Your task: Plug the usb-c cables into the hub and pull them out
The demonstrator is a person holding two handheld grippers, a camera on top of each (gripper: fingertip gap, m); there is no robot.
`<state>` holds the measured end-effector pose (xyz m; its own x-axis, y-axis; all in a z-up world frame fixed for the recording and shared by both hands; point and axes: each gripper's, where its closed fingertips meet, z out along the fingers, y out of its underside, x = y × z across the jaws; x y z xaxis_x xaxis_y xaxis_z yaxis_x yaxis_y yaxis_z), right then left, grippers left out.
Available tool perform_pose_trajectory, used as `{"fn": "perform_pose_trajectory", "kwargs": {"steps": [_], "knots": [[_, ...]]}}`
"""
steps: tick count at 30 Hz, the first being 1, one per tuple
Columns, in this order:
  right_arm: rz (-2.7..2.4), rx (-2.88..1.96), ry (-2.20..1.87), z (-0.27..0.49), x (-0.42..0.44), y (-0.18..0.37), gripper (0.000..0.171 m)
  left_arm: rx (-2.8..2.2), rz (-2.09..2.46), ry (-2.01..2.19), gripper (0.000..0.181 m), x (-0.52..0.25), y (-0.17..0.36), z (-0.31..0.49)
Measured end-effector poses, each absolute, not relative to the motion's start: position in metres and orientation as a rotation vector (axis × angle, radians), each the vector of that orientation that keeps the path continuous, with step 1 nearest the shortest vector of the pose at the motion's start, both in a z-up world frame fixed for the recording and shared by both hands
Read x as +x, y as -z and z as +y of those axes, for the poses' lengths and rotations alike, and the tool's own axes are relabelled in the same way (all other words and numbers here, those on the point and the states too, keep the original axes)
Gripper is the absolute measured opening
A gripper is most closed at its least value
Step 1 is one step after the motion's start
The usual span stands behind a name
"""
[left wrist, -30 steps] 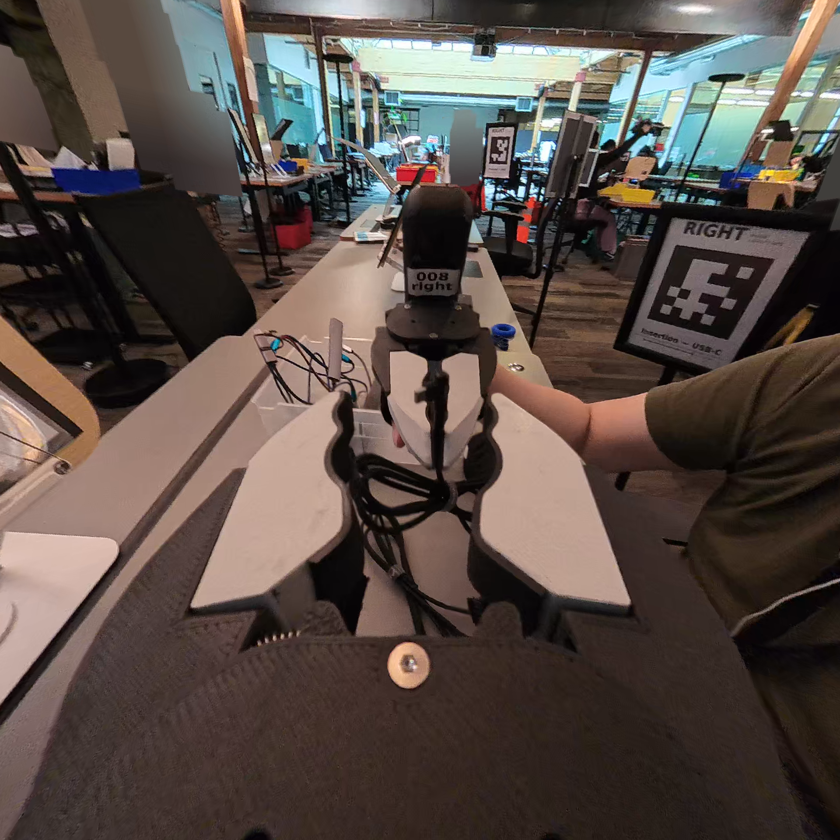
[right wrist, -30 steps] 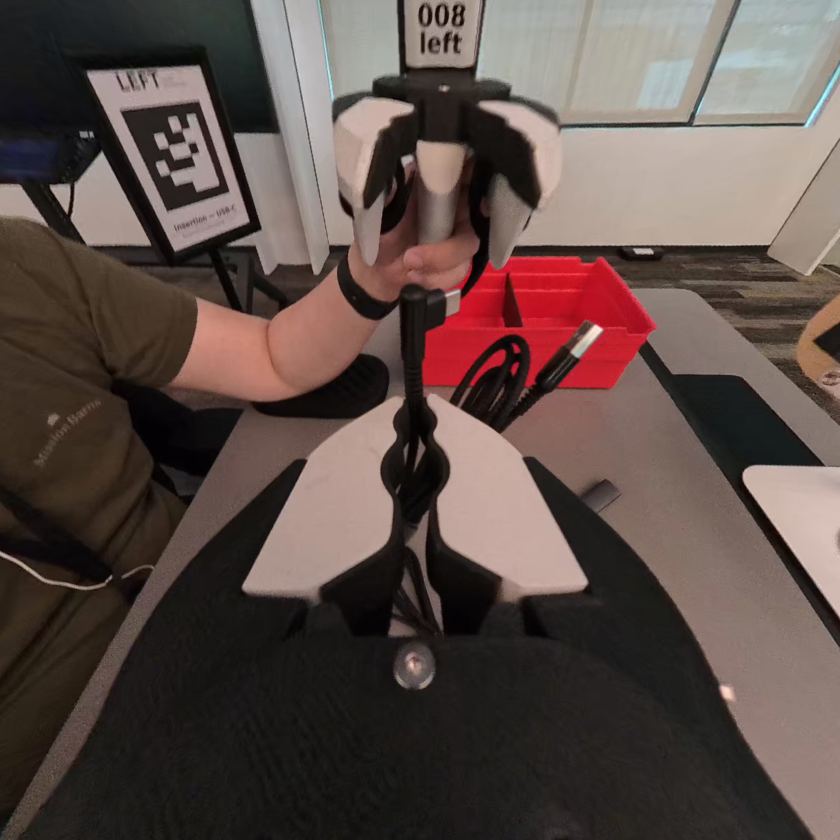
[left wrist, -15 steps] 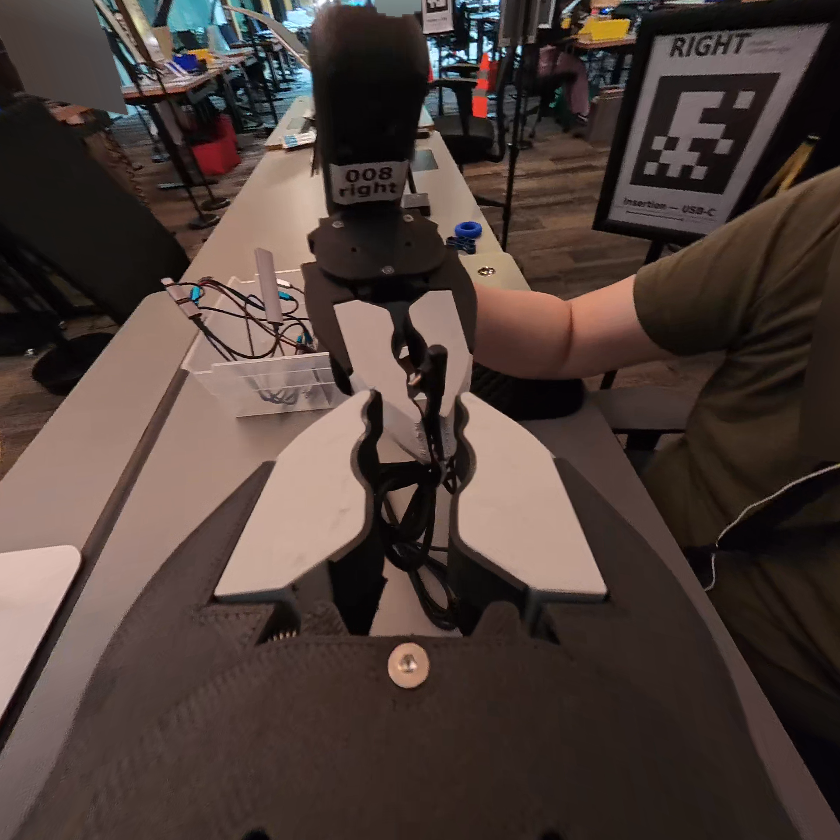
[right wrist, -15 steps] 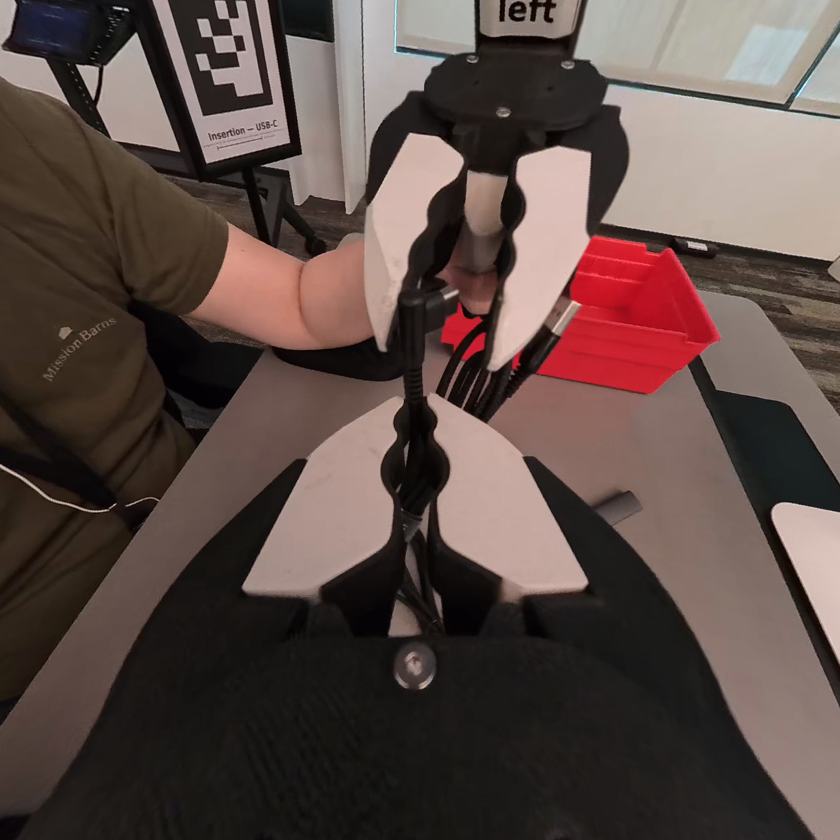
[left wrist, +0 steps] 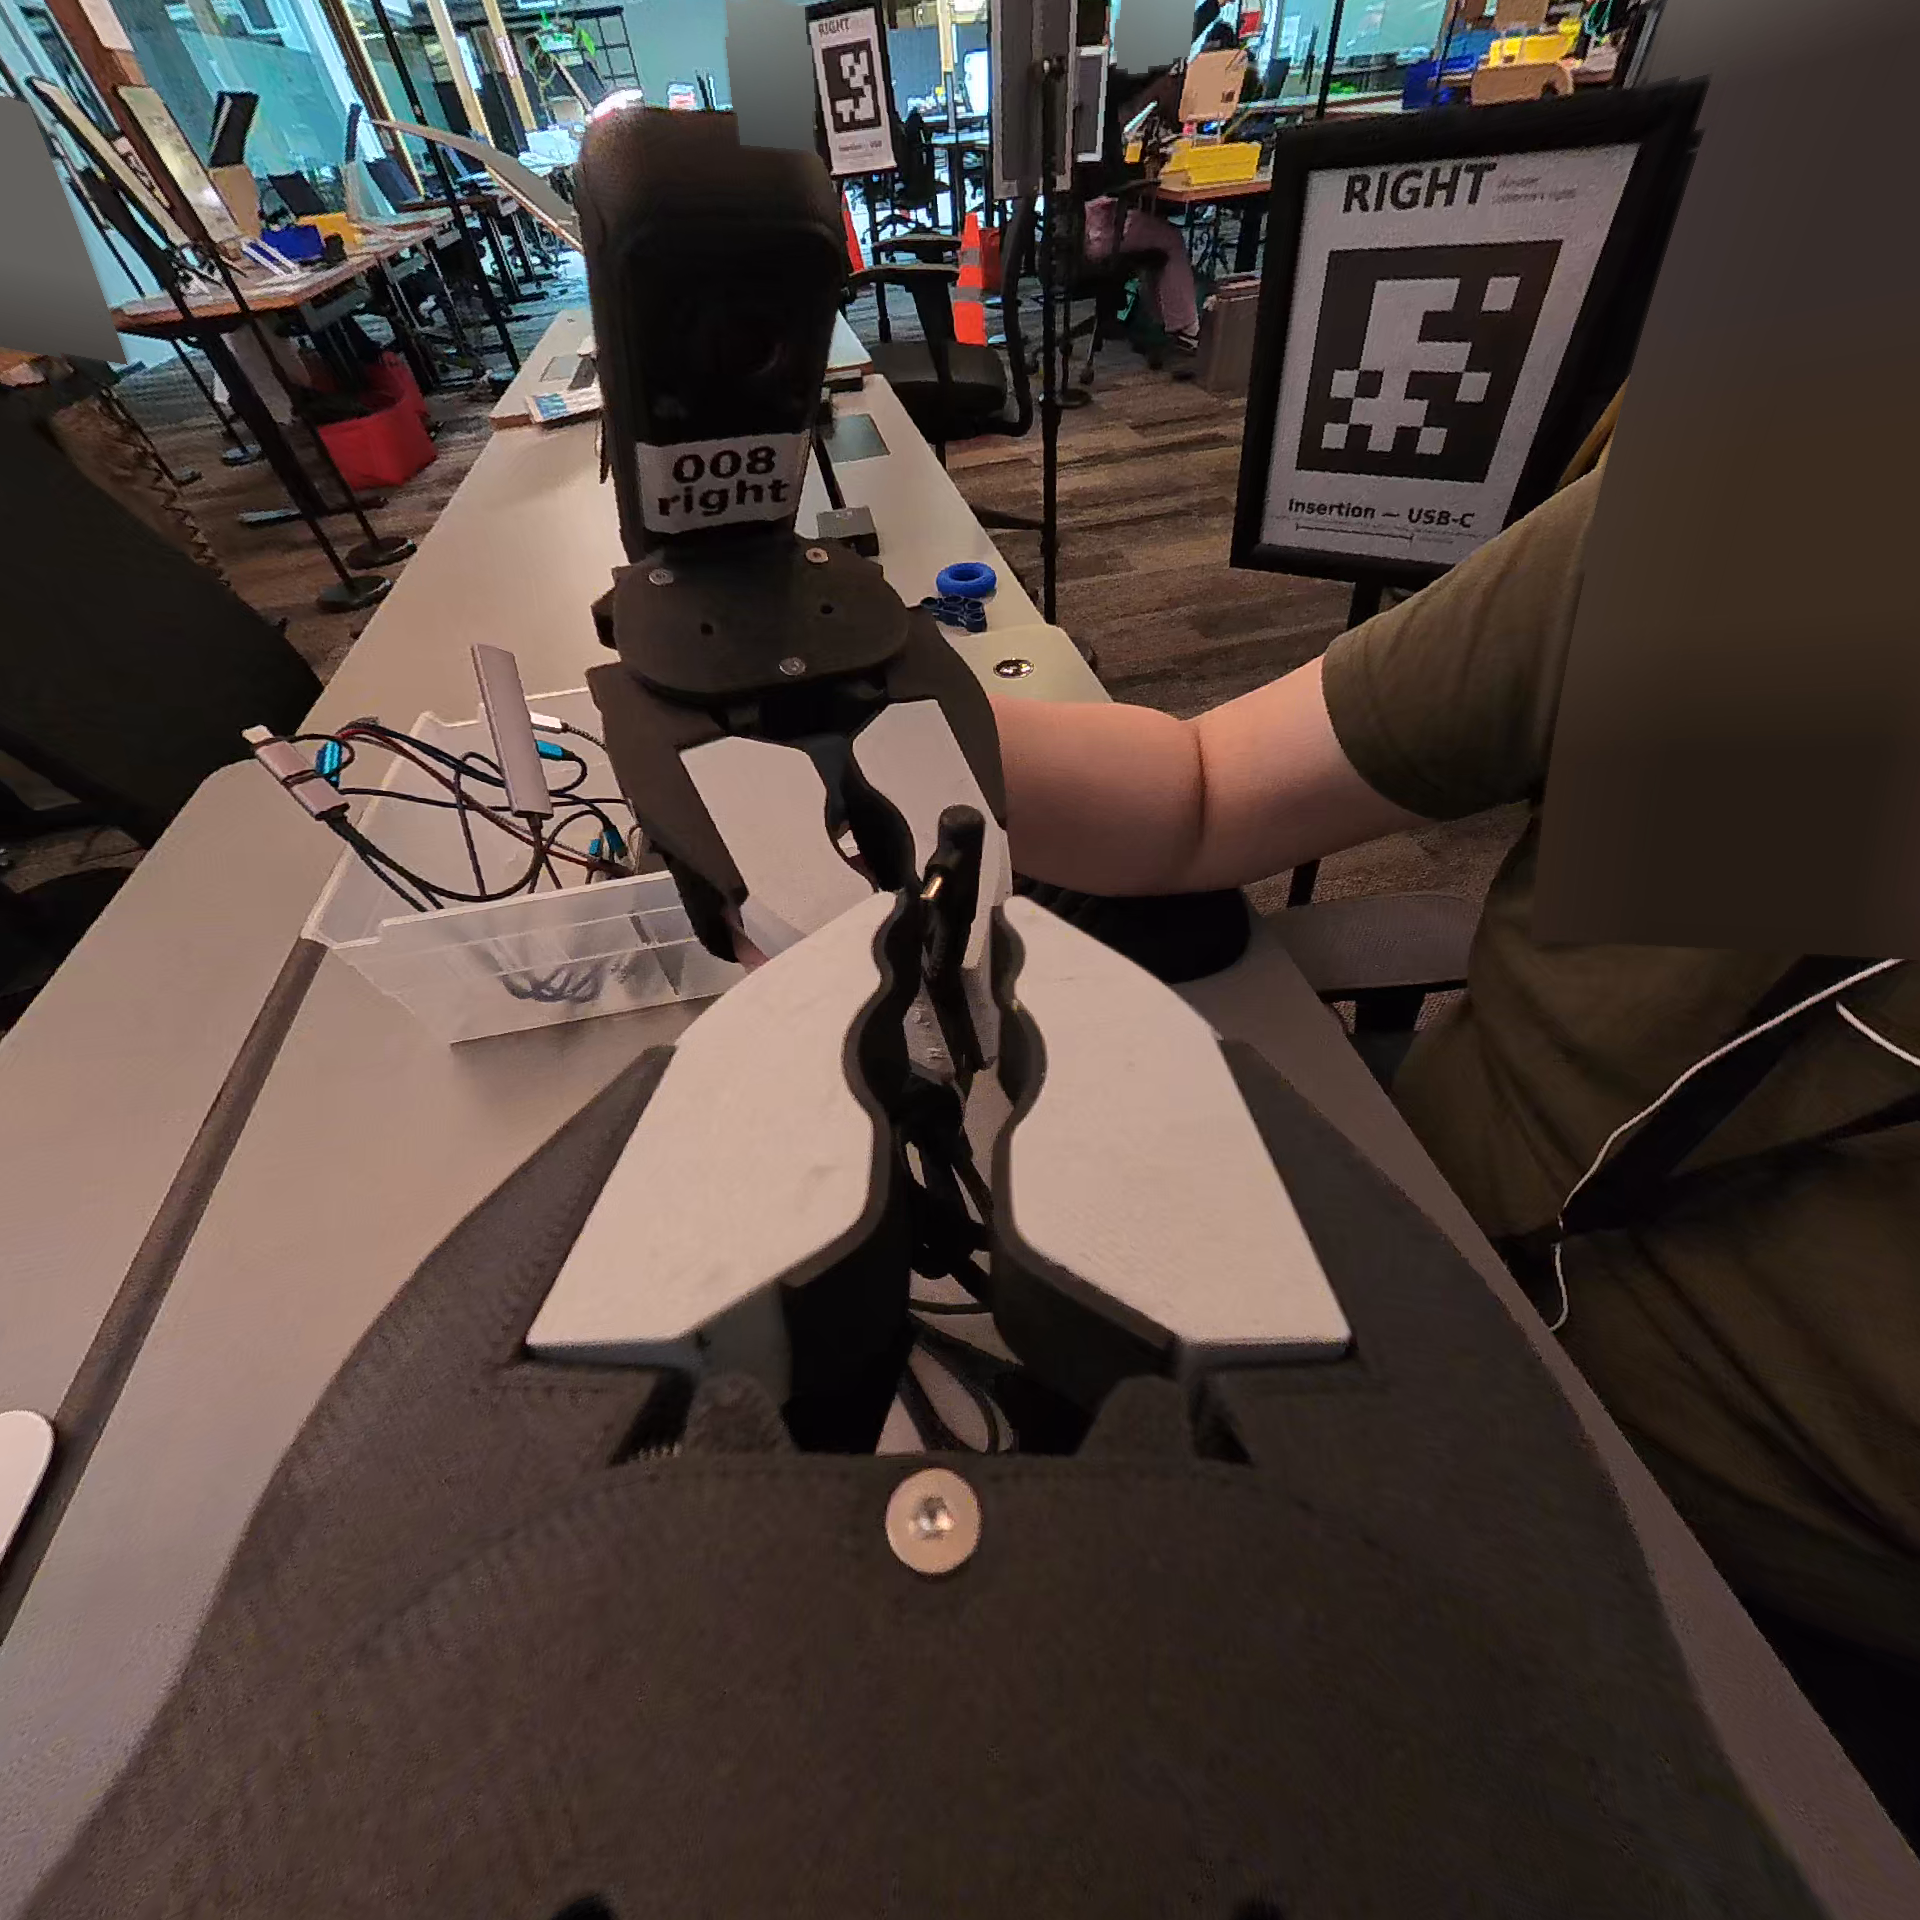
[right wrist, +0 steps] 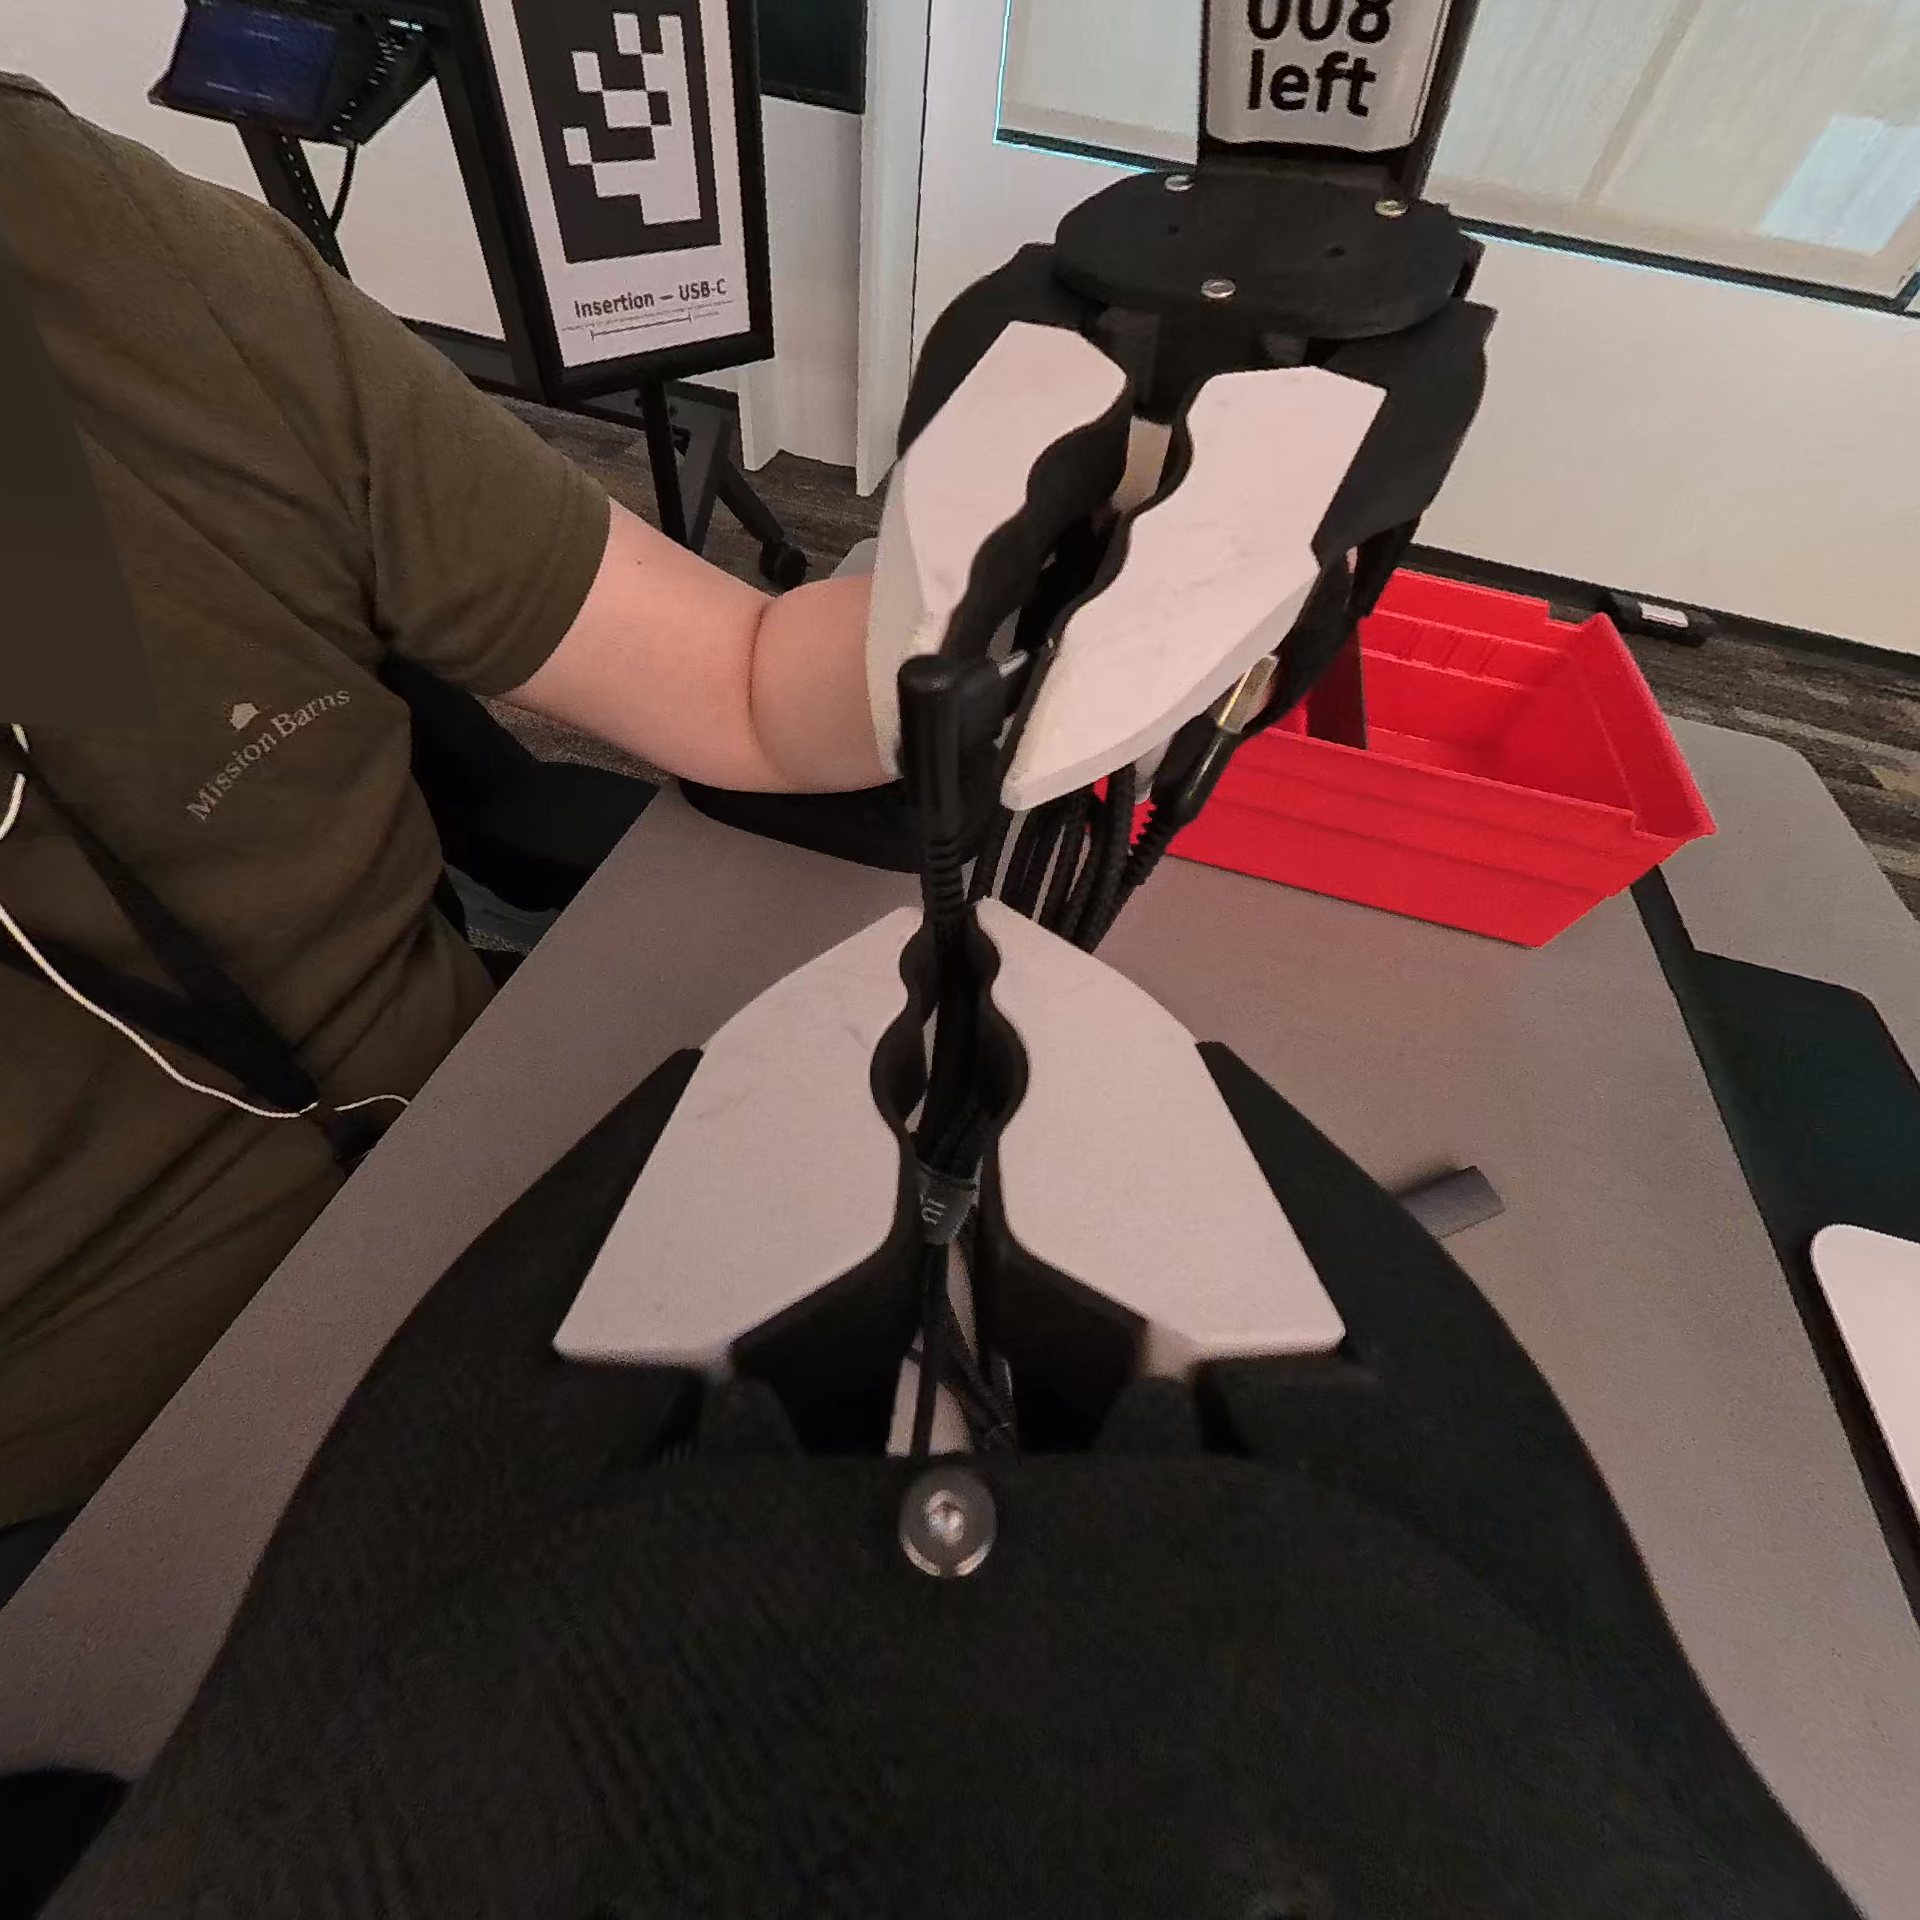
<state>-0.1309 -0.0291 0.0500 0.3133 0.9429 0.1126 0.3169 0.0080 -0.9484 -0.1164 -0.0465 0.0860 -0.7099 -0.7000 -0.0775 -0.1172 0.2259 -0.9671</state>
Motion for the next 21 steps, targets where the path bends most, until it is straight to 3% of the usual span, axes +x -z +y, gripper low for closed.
{"fn": "perform_pose_trajectory", "kwargs": {"steps": [13,17,21], "knots": [[-1.080,-1.505,-0.673,-0.013,-0.117,-0.060,0.004,-0.836,1.844,1.483,0.004,-0.098,-0.098,-0.033],[-0.978,-1.440,-0.612,-0.005,-0.111,-0.078,0.026,-0.872,1.780,1.433,0.004,-0.094,-0.103,-0.022],[-0.819,-1.321,-0.647,-0.007,-0.099,-0.113,0.022,-0.917,1.732,1.420,0.004,-0.092,-0.106,-0.012]]}}
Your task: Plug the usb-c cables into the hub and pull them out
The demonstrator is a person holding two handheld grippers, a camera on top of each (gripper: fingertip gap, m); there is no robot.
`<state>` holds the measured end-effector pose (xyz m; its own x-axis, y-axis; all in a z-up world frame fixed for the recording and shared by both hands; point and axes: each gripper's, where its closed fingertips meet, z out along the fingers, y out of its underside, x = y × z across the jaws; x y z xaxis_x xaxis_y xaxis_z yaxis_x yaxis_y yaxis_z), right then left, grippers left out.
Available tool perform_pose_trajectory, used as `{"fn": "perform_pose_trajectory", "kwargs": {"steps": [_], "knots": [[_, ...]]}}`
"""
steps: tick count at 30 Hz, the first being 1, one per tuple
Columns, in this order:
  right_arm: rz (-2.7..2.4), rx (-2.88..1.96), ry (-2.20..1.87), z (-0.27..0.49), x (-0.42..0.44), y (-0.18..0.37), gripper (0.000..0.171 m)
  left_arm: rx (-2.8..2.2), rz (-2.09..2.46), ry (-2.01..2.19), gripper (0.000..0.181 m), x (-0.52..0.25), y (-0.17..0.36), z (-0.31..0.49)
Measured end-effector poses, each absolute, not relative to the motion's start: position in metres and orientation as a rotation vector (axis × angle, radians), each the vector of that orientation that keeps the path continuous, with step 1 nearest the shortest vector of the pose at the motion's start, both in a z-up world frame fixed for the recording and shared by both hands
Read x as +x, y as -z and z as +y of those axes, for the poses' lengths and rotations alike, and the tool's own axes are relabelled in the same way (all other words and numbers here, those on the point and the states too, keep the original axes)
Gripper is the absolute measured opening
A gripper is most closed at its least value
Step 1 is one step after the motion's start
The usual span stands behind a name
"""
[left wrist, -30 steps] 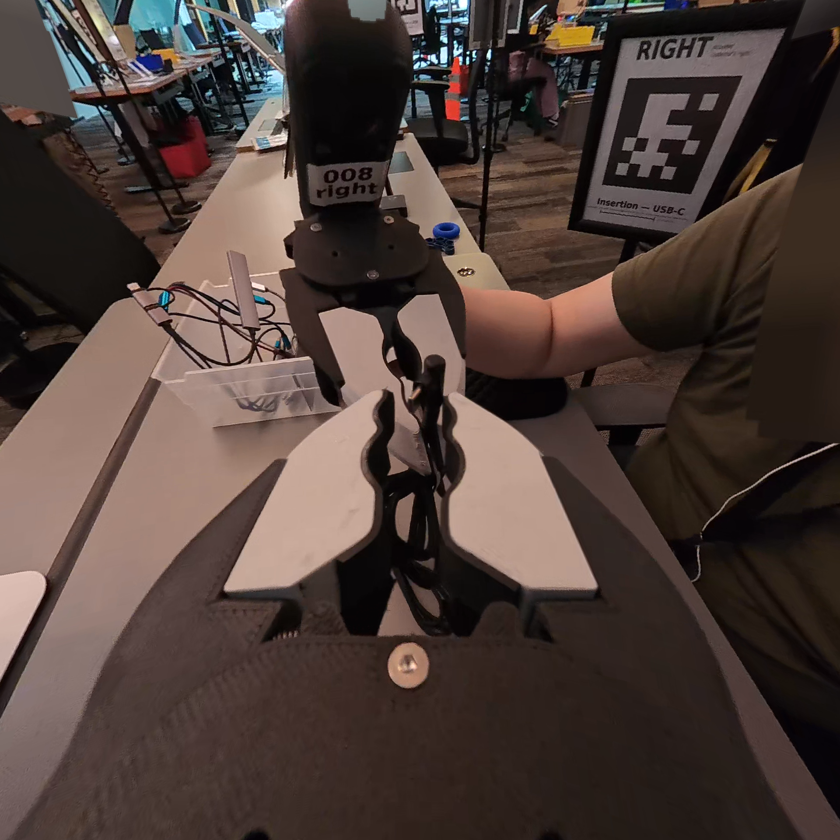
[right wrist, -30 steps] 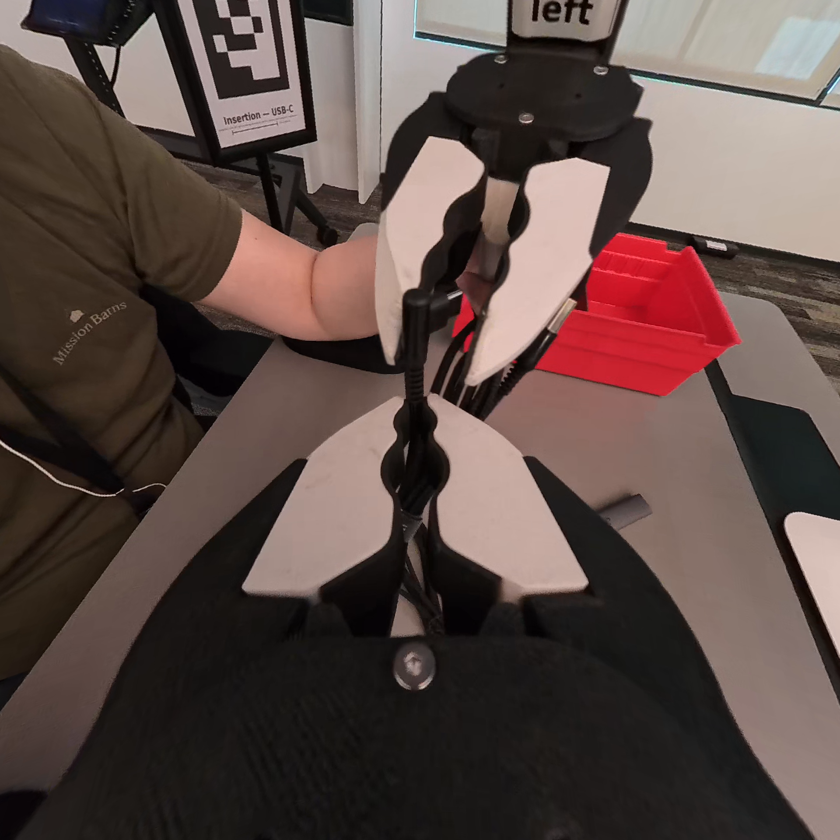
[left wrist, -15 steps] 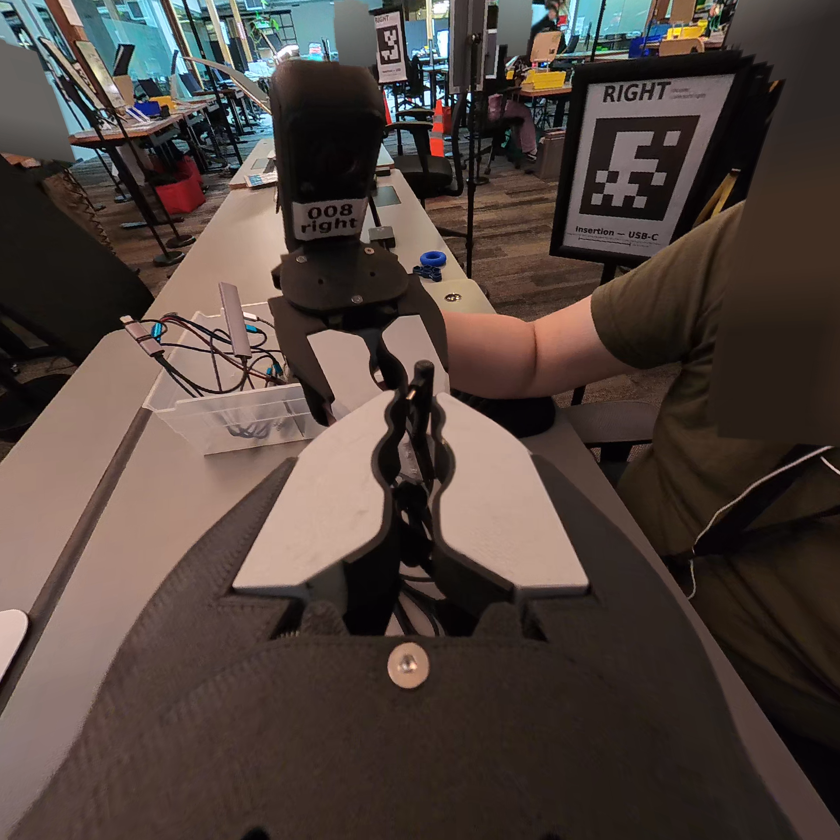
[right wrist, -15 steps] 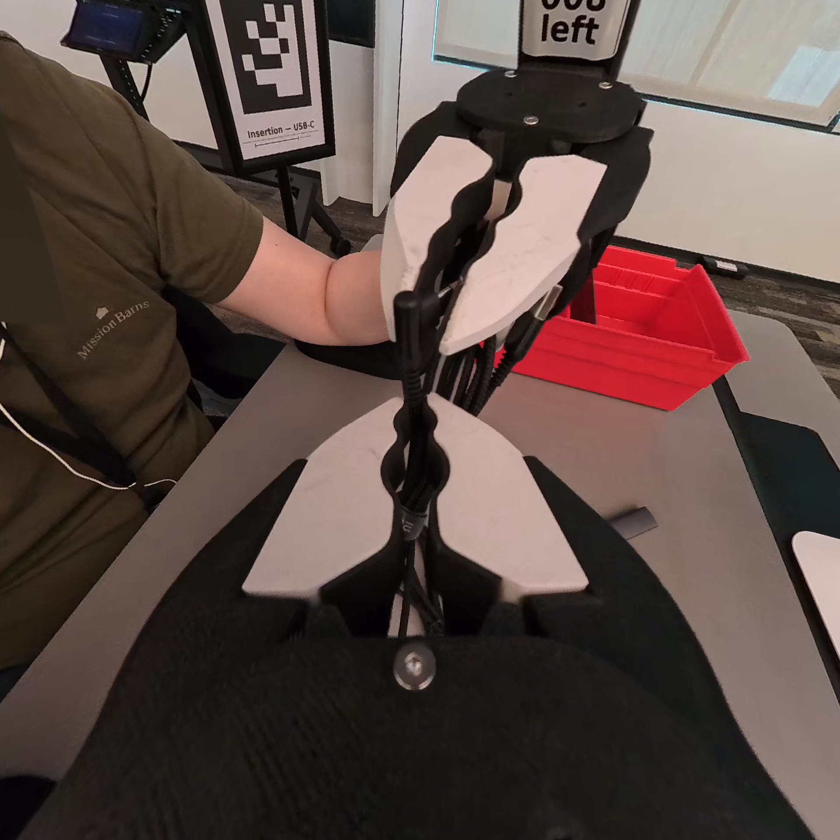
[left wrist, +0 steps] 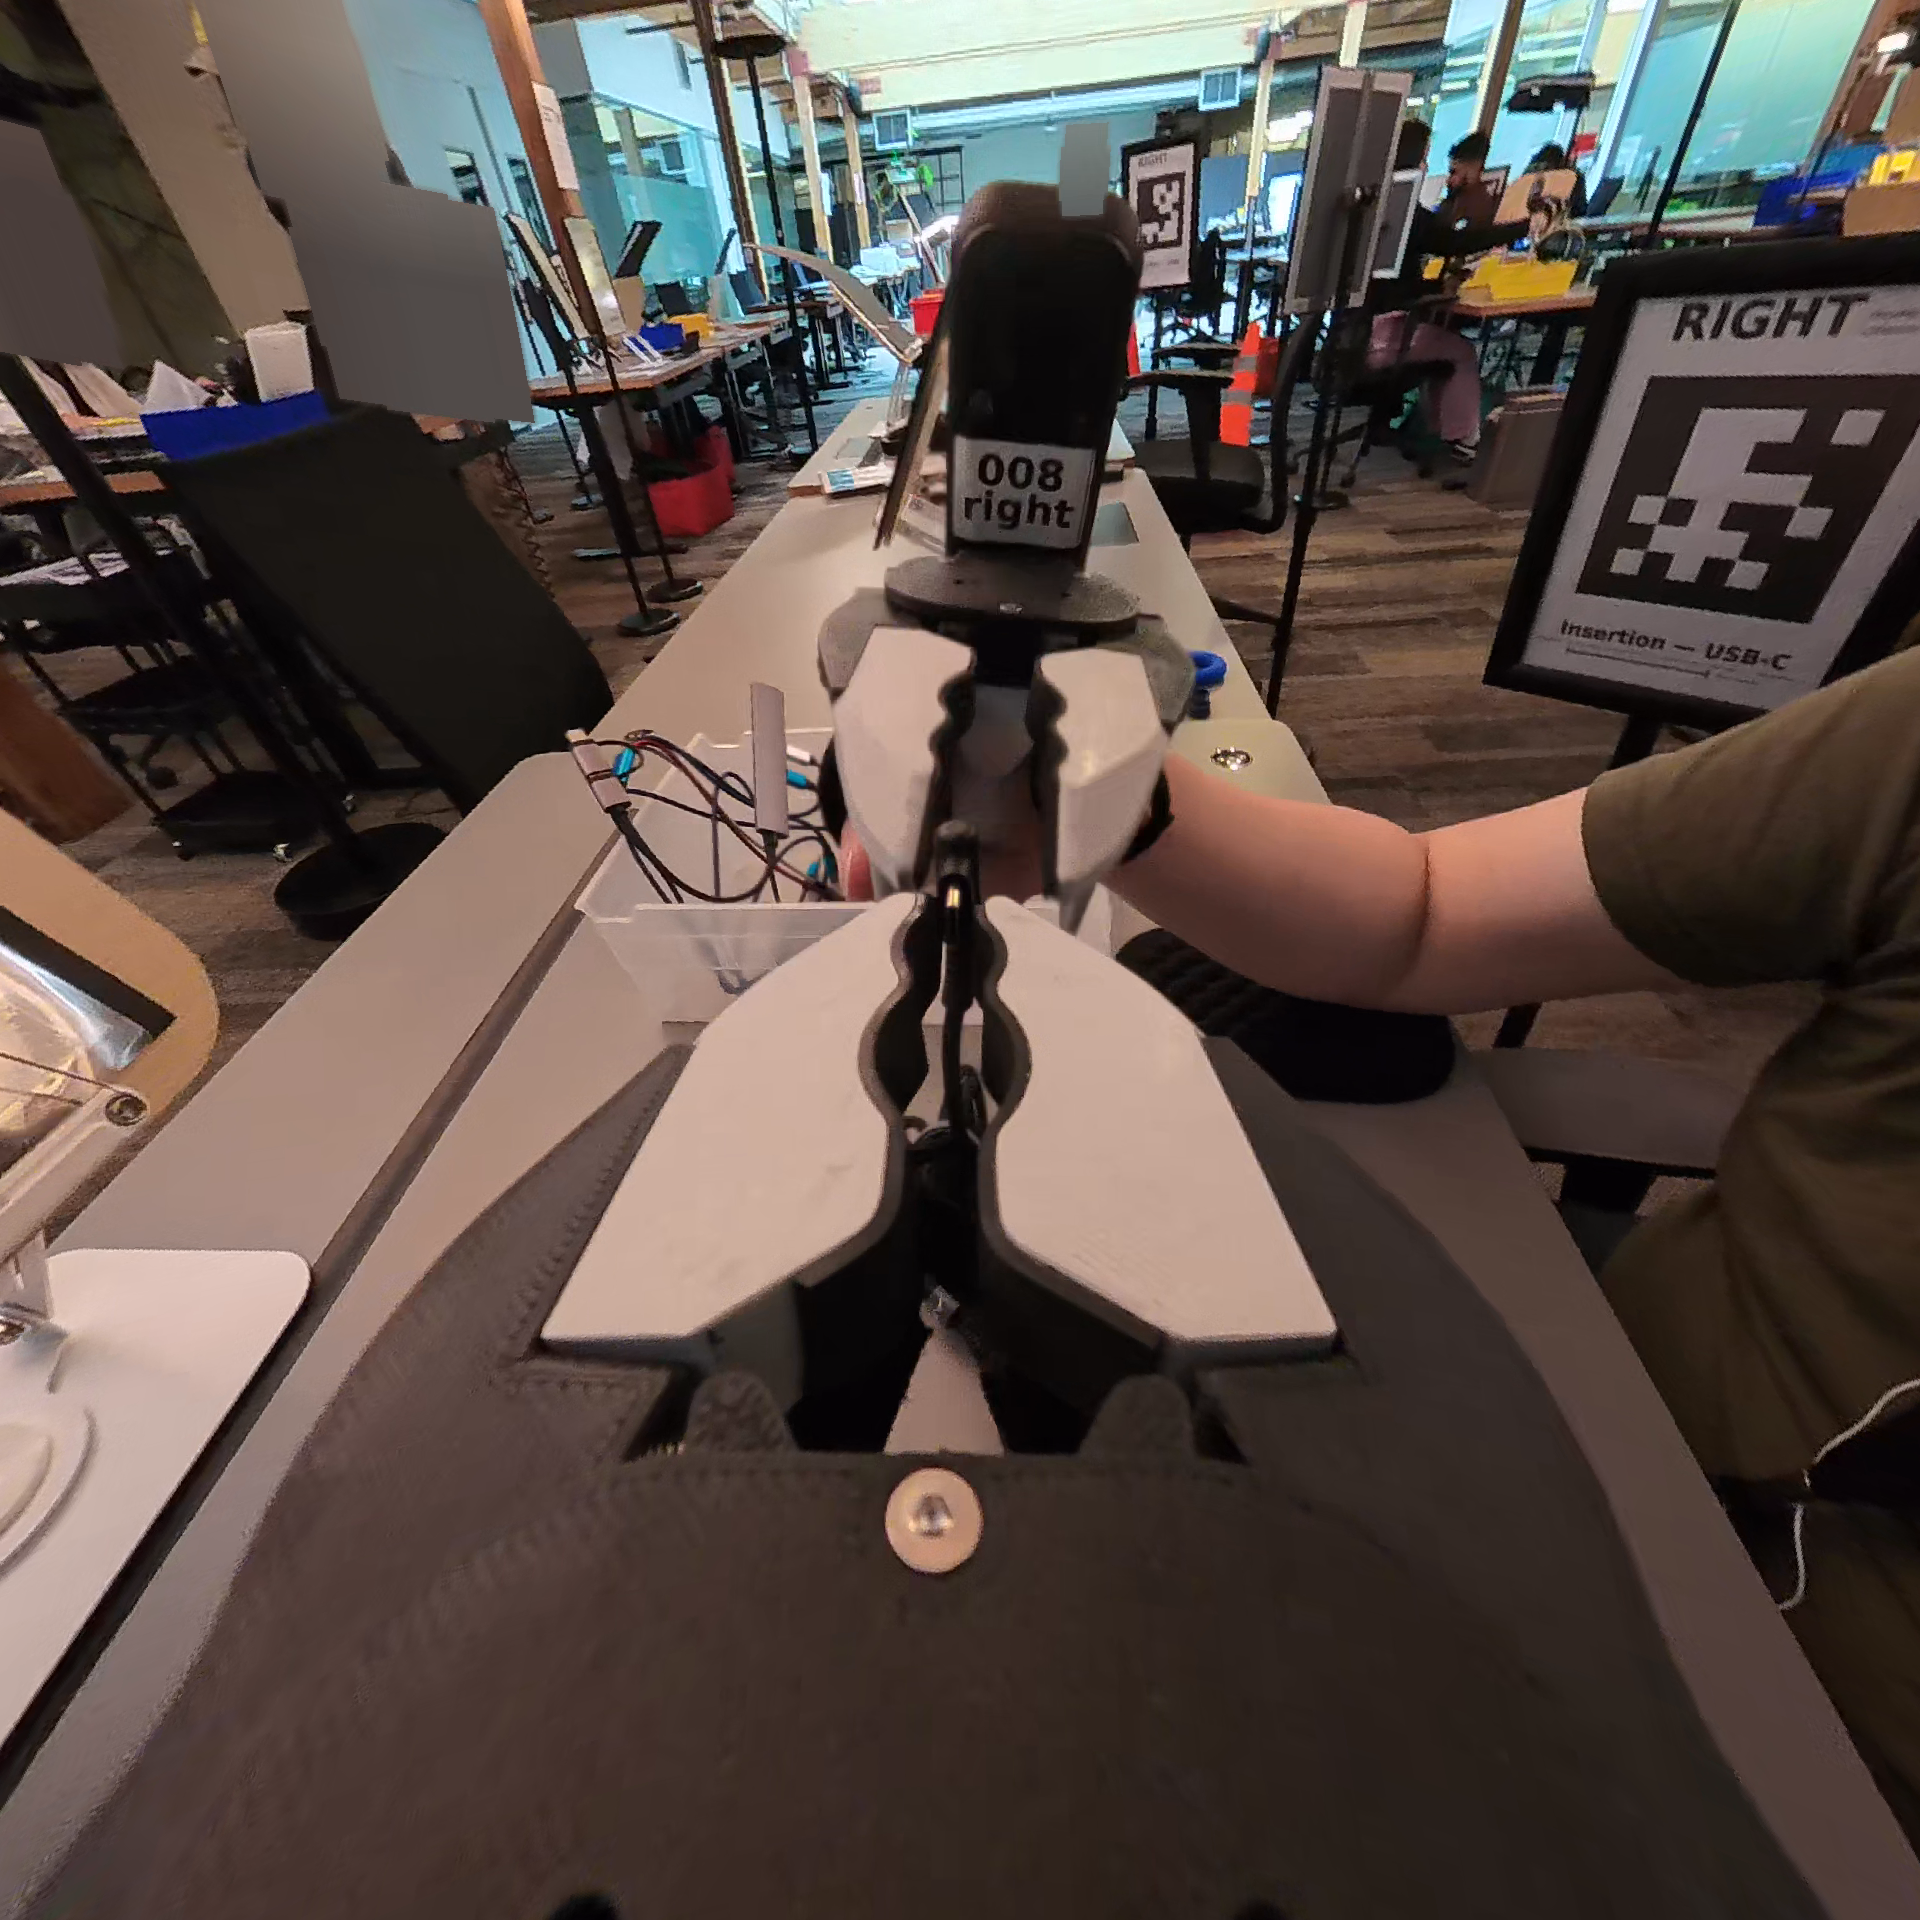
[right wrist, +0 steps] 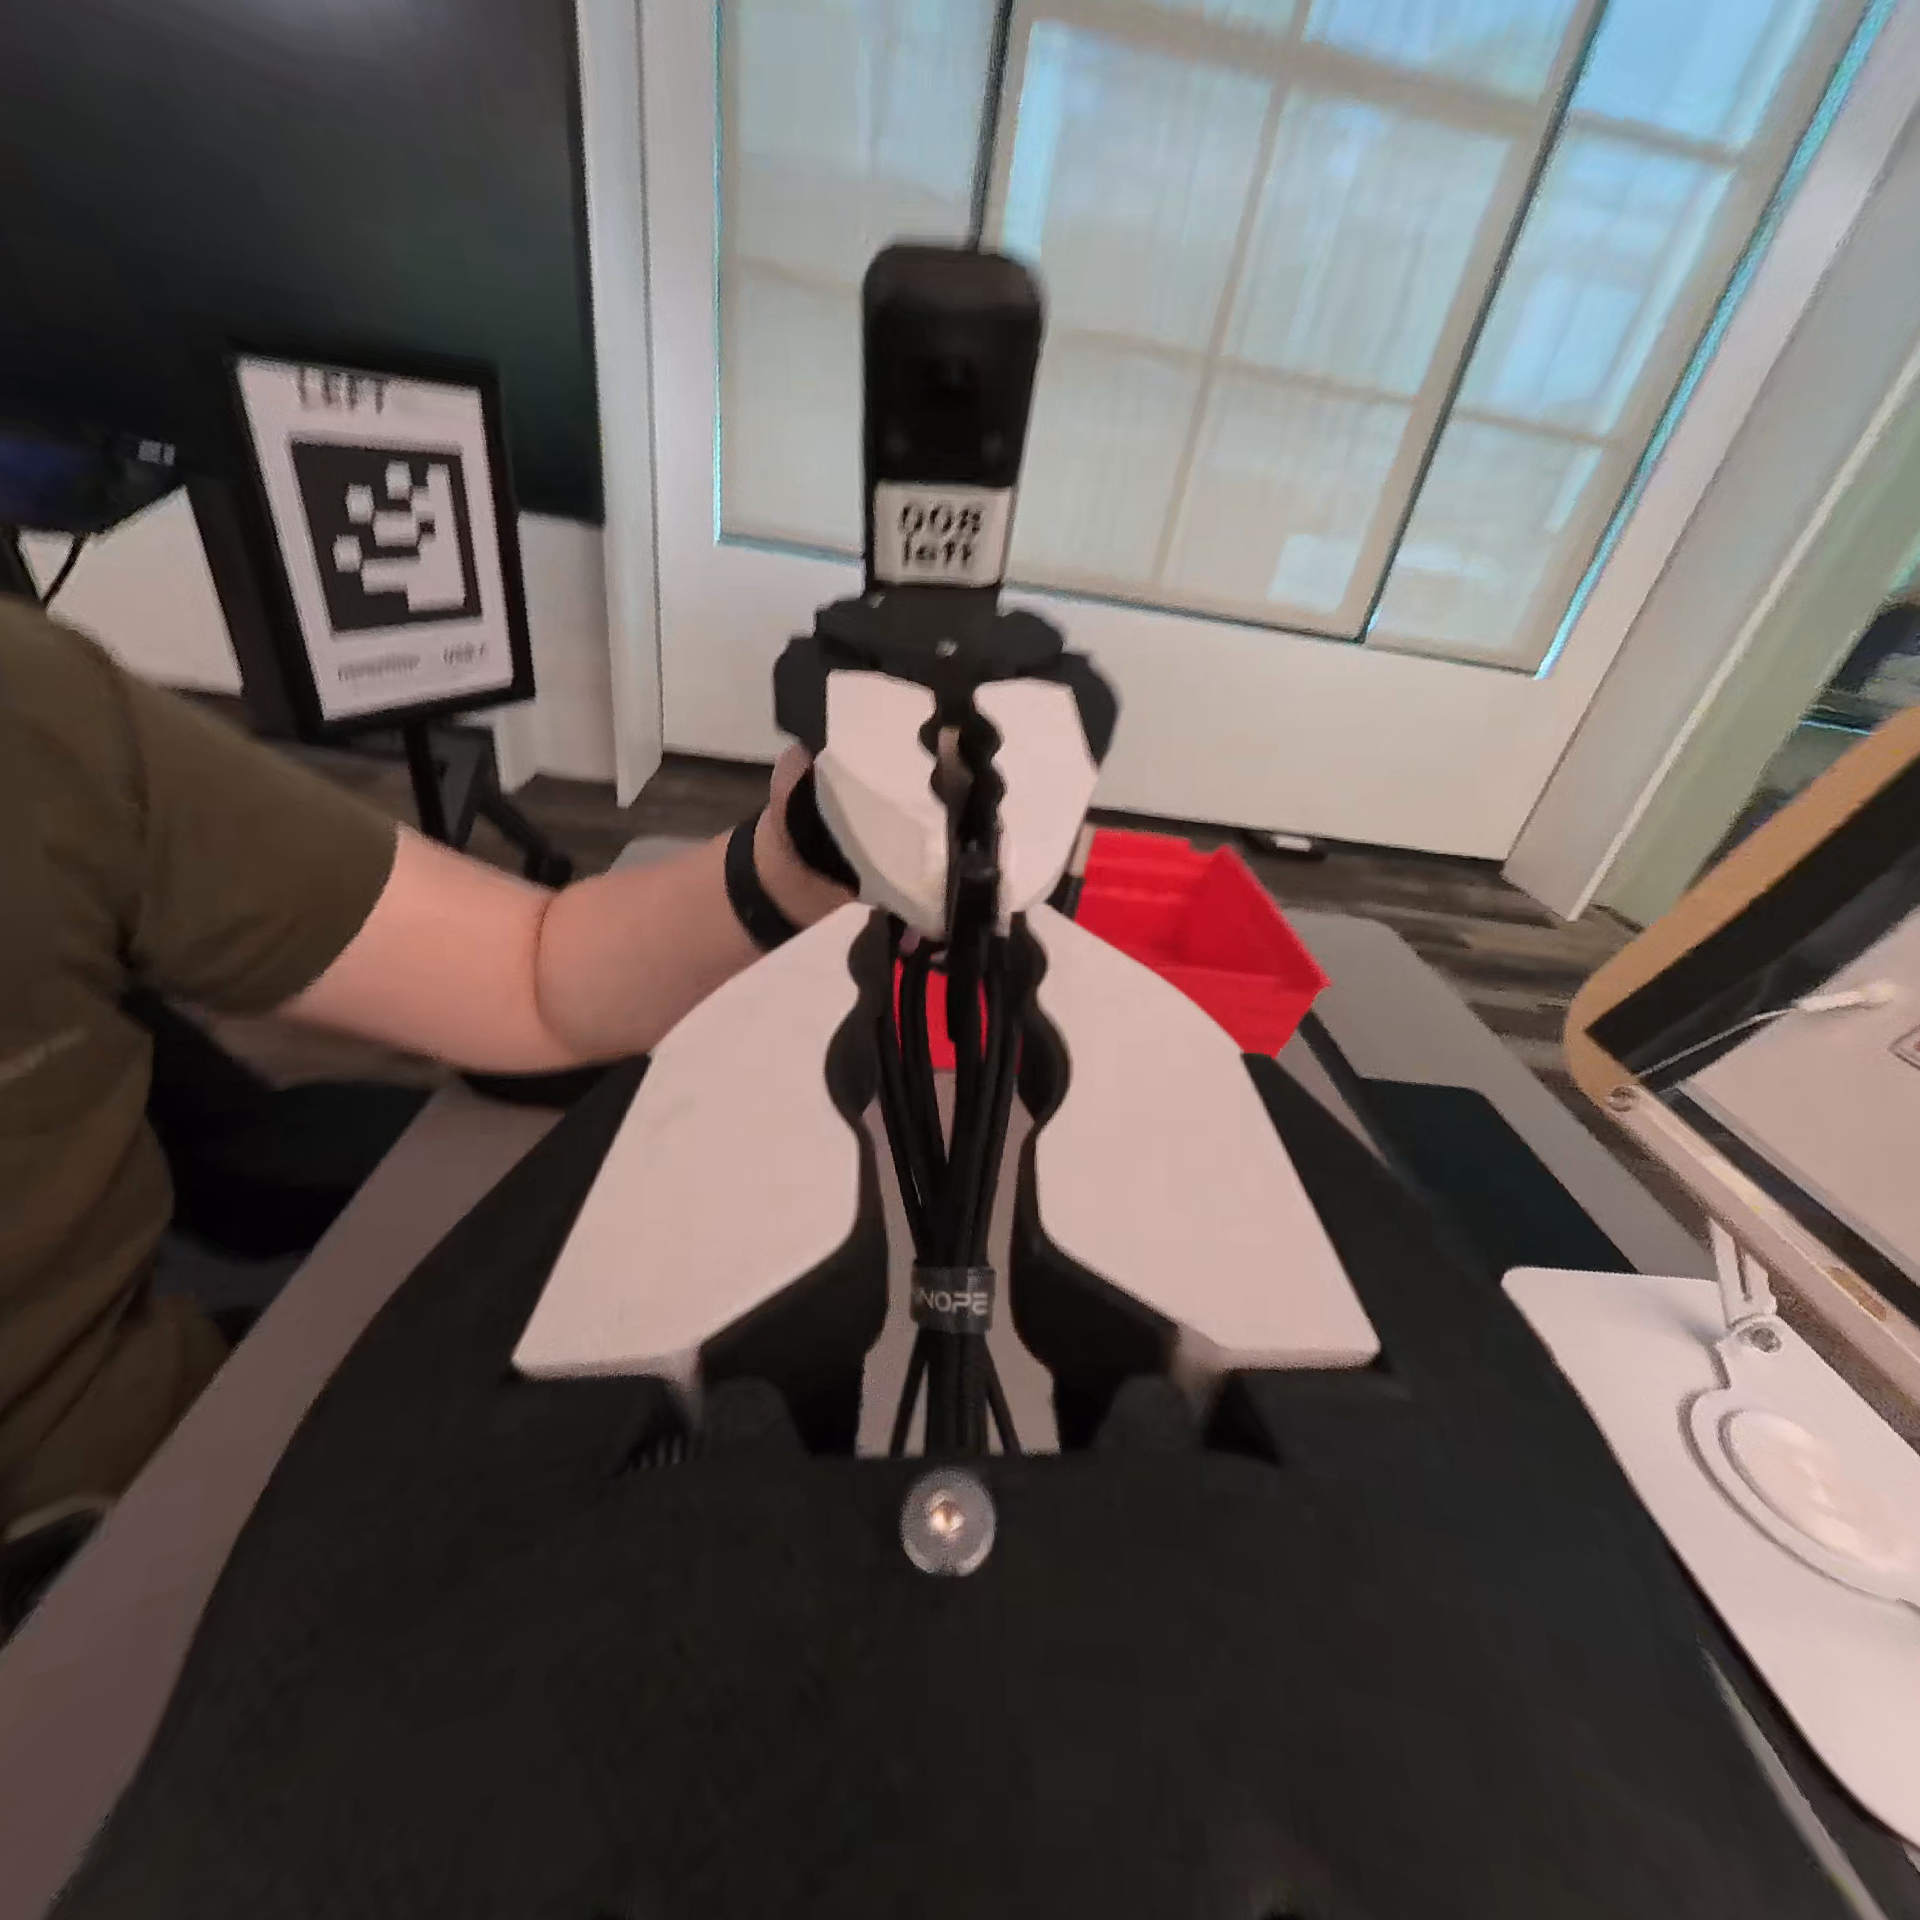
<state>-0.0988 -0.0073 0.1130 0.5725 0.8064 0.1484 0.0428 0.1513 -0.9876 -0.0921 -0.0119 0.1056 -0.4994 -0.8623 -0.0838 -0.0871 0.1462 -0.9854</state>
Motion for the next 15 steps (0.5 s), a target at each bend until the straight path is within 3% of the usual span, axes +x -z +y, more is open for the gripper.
{"fn": "perform_pose_trajectory", "kwargs": {"steps": [13,15], "knots": [[-0.656,-1.400,-0.806,0.007,-0.094,-0.110,0.018,-0.969,1.706,1.397,0.004,-0.087,-0.103,-0.005],[-0.649,-1.394,-0.813,0.008,-0.094,-0.111,0.008,-0.982,1.704,1.384,0.004,-0.085,-0.101,-0.003]]}}
